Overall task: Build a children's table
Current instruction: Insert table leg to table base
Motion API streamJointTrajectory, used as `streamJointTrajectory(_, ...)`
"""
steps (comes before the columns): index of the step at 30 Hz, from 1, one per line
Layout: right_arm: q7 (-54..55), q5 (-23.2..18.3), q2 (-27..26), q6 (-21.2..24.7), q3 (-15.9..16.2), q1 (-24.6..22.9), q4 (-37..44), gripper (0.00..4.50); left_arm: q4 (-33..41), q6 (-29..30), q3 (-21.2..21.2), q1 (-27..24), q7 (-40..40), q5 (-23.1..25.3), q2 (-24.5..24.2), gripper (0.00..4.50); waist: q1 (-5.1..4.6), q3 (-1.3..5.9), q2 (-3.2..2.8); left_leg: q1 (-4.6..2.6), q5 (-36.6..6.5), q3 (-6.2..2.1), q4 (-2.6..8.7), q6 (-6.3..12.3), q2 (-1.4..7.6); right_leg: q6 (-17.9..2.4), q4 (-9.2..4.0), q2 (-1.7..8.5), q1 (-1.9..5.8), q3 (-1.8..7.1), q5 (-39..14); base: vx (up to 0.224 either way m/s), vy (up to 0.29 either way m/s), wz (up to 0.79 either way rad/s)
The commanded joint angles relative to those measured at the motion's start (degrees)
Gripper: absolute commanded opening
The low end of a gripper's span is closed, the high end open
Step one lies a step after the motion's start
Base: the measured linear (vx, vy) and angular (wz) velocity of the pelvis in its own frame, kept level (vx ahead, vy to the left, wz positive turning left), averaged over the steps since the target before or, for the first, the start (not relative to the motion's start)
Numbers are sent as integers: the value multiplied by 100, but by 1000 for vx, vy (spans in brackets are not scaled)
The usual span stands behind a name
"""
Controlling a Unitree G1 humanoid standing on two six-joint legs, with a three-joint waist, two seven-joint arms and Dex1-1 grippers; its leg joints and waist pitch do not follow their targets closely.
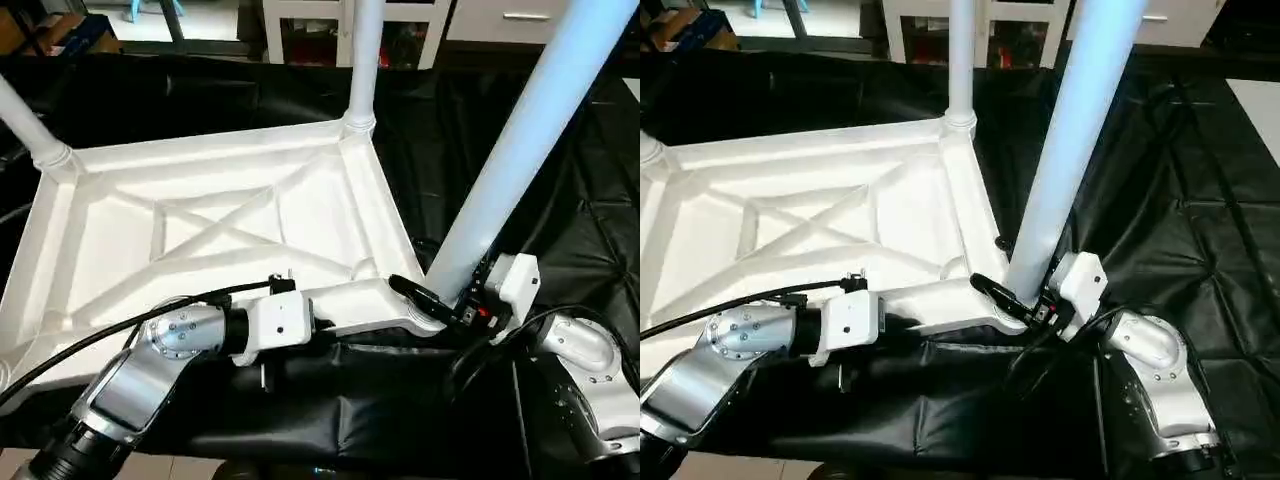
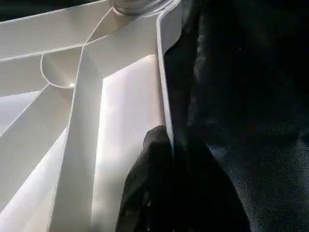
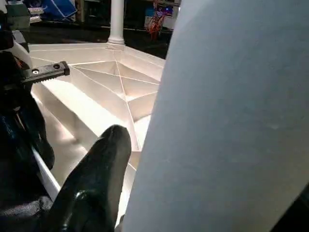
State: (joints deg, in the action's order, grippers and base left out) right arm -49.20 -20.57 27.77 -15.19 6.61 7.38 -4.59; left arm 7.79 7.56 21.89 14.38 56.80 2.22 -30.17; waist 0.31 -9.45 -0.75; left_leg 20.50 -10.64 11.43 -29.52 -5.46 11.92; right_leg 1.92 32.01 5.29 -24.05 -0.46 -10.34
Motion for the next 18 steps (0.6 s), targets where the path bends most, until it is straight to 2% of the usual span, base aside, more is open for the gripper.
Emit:
streamJointTrajectory(1, -260, 304, -68, 154, 512, -191, 25, 277, -318, 37, 306, -88, -58, 160, 80, 0, -12, 161, 98, 32, -1340, 2, 292, 504, 95, -1017, -384, 110, 119, 113, -1628, 0, 0, 0)
streamJointTrajectory(5, -244, 205, -83, 204, 393, -201, 188, 277, -328, 28, 290, -96, -51, 166, 75, 0, -9, 164, 104, 25, -1319, 7, 278, 532, 92, -1024, -378, 111, 124, 118, -1585, 0, 0, 0)
streamJointTrajectory(7, -286, -47, -80, 362, 286, -224, 339, 277, -328, 30, 286, -99, -51, 168, 71, 0, -3, 172, 102, 21, -1229, 11, 267, 566, 90, -1053, -363, 108, 132, 115, -1459, 0, 0, 0)
streamJointTrajectory(10, -311, -247, -47, 514, 195, -259, 474, 314, -322, 35, 283, -108, -56, 167, 74, 0, -2, 182, 100, 15, -1072, 20, 245, 633, 88, -1132, -333, 97, 140, 111, -1174, 0, 0, 0)
streamJointTrajectory(12, -263, -292, -9, 571, 132, -294, 562, 327, -322, 36, 285, -113, -60, 167, 78, 0, -8, 174, 103, 27, -1042, 20, 240, 669, 86, -1170, -323, 96, 147, 106, -1096, 0, 0, 0)
streamJointTrajectory(14, -225, -275, 15, 585, 91, -323, 623, 327, -329, 34, 288, -115, -64, 173, 86, 0, -5, 175, 93, 9, -1088, 23, 236, 669, 91, -1184, -327, 101, 137, 108, -1159, 0, 0, 0)
streamJointTrajectory(18, -246, -273, 44, 641, 47, -364, 711, 327, -338, 34, 291, -116, -67, 184, 95, 0, 4, 183, 104, 21, -978, 21, 221, 691, 80, -1179, -309, 101, 156, 106, -1066, 0, 0, 0)
